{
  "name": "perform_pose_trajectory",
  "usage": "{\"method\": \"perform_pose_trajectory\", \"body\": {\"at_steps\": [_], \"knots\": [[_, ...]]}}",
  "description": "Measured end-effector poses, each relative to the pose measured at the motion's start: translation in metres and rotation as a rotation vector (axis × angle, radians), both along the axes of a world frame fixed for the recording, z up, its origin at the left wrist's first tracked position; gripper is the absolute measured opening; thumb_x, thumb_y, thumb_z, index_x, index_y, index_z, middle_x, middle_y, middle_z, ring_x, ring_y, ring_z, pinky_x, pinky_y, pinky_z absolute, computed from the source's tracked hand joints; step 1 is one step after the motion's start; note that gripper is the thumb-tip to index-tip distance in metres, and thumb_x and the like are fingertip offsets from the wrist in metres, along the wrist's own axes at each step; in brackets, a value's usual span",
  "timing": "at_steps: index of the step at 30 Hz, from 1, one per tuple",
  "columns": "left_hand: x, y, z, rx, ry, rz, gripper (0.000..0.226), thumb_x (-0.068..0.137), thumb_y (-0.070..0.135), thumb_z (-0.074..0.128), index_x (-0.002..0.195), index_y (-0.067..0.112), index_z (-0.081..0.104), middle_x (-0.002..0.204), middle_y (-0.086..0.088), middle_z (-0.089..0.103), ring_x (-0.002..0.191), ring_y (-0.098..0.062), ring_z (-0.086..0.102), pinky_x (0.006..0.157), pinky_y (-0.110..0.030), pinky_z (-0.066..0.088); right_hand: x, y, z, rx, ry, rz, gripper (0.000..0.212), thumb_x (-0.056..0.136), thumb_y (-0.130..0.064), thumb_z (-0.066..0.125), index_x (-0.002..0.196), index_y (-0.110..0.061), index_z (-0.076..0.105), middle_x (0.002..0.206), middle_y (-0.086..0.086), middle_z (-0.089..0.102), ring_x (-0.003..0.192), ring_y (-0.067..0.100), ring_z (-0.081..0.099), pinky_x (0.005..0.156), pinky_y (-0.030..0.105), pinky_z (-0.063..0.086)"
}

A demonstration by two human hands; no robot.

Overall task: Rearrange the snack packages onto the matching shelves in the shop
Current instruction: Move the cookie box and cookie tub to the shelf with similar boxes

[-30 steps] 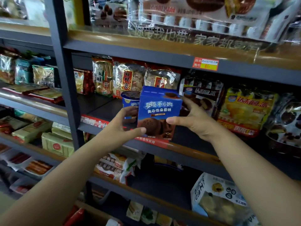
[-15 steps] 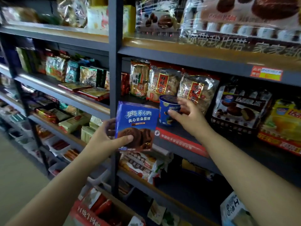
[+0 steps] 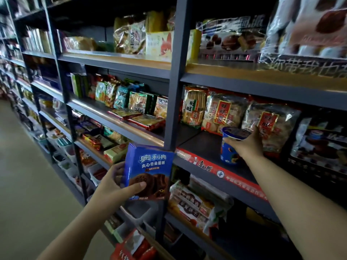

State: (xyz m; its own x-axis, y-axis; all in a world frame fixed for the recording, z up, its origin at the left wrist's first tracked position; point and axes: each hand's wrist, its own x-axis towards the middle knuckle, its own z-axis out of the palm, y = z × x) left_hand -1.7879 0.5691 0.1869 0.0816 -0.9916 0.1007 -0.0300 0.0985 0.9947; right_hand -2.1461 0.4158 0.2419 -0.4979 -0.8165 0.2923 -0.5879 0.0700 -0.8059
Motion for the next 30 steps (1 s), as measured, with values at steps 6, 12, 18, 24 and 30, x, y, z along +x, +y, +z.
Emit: {"method": "perform_pose_trajectory", "body": {"at_steps": [6, 12, 18, 24, 30], "knots": [[0.014, -0.007, 0.000, -0.032, -0.034, 0.022, 0.062, 0.066, 0.019, 0.083, 0.116, 0.028, 0.048, 0.103, -0.001, 0.061, 0.091, -0.013, 0.062, 0.062, -0.021, 0.050, 0.005, -0.002, -0.002, -0.010, -0.043, -0.017, 0.120, 0.061, -0.043, 0.085, 0.151, -0.020, 0.010, 0.153, 0.011, 0.028, 0.139, 0.032, 0.030, 0.107, 0.044, 0.037], [0.031, -0.011, -0.002, -0.026, -0.014, -0.022, 0.087, 0.042, 0.040, 0.091, 0.117, 0.029, 0.048, 0.105, -0.001, 0.062, 0.091, -0.014, 0.064, 0.057, -0.020, 0.054, 0.017, 0.006, 0.002, -0.087, -0.025, -0.010, 0.120, 0.061, -0.041, 0.086, 0.151, -0.026, 0.009, 0.152, 0.009, 0.031, 0.139, 0.032, 0.031, 0.107, 0.045, 0.037], [0.050, -0.010, -0.012, -0.025, -0.050, 0.007, 0.098, 0.026, 0.054, 0.084, 0.115, 0.034, 0.048, 0.105, 0.001, 0.062, 0.092, -0.015, 0.065, 0.061, -0.022, 0.054, 0.049, 0.051, 0.019, -0.375, -0.042, 0.152, 0.118, 0.051, -0.052, 0.084, 0.148, -0.034, 0.018, 0.151, -0.002, 0.033, 0.135, 0.017, 0.039, 0.108, 0.044, 0.040], [0.054, 0.000, -0.053, 0.025, -0.065, 0.052, 0.077, 0.058, 0.023, 0.083, 0.123, 0.028, 0.044, 0.102, 0.002, 0.058, 0.090, -0.018, 0.062, 0.065, -0.026, 0.051, 0.085, 0.128, -0.015, -0.366, -0.214, 0.381, 0.111, 0.060, -0.027, 0.087, 0.147, -0.036, 0.019, 0.149, -0.008, 0.033, 0.130, 0.003, 0.043, 0.102, 0.032, 0.045], [0.043, 0.028, -0.119, 0.161, -0.071, 0.133, 0.082, 0.059, 0.020, 0.087, 0.128, 0.020, 0.043, 0.104, -0.001, 0.056, 0.090, -0.019, 0.059, 0.063, -0.027, 0.050, 0.105, 0.183, -0.109, 0.003, -0.349, 0.395, 0.110, 0.053, -0.025, 0.087, 0.146, -0.032, 0.027, 0.127, -0.015, 0.046, 0.120, 0.006, 0.049, 0.090, 0.027, 0.046]]}}
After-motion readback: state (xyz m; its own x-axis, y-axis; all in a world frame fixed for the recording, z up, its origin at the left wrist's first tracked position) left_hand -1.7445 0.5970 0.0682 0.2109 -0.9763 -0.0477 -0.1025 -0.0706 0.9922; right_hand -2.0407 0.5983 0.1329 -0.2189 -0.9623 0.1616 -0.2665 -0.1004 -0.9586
